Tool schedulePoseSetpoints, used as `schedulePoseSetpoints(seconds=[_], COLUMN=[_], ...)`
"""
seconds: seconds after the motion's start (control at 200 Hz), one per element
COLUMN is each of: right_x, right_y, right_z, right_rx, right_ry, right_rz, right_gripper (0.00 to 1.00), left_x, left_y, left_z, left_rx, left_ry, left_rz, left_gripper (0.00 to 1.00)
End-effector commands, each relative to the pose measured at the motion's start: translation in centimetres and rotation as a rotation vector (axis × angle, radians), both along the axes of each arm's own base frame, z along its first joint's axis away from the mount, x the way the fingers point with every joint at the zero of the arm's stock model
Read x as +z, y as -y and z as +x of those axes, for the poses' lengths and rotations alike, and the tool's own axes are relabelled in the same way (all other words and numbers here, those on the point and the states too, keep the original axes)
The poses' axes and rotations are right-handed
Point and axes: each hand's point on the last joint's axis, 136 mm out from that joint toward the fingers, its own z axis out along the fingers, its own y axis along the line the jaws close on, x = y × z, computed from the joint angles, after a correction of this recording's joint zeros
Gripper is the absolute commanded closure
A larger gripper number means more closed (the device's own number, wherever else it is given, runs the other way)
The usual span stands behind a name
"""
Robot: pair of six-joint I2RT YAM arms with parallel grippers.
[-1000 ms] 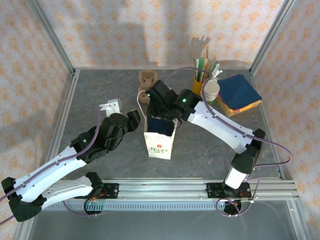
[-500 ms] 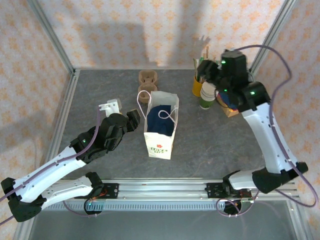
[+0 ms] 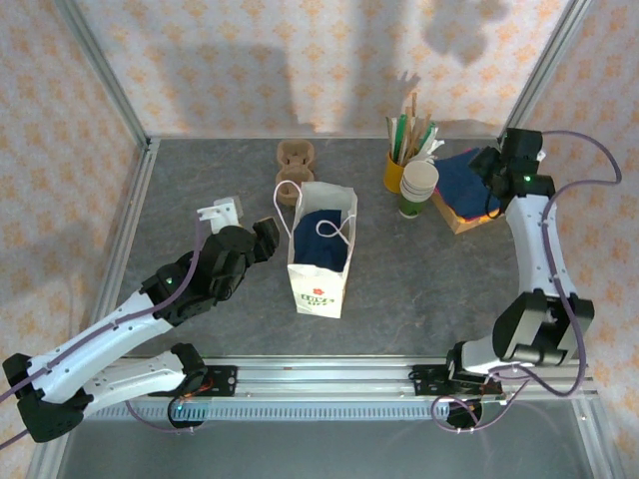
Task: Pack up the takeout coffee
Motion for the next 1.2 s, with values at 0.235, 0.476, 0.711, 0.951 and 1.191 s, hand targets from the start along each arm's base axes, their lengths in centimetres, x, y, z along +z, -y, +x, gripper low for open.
schedulePoseSetpoints(seconds=[0.235,0.476,0.711,0.951,1.191], right_x=[-4.5,-9.1,-12.0,-13.8,-14.7], right_y=[3.3,3.3,3.8,3.8,3.0], right_z=[3.7,5.7,6.2,6.5,7.3], right_rx=[-0.022,0.009,0.016,0.042,0.08], right_ry=[-0.084,-0.192,-0.273,-0.311,-0.303], right_rz=[-0.045,-0.014,-0.028,-0.035,0.005], right_gripper=[0.16,0.16,0.16,0.17,0.19], left_x=[1.0,1.3,1.5,1.0,0.9], left_y=[-2.0,-3.4,-4.9,-5.8,-5.8], left_z=[0.6,0.6,0.5,0.2,0.3], left_rx=[0.088,0.126,0.14,0.152,0.147], left_ry=[0.05,0.073,0.114,0.126,0.122], left_rz=[0.069,0.122,0.186,0.184,0.192], left_gripper=[0.2,0.13,0.08,0.06,0.05])
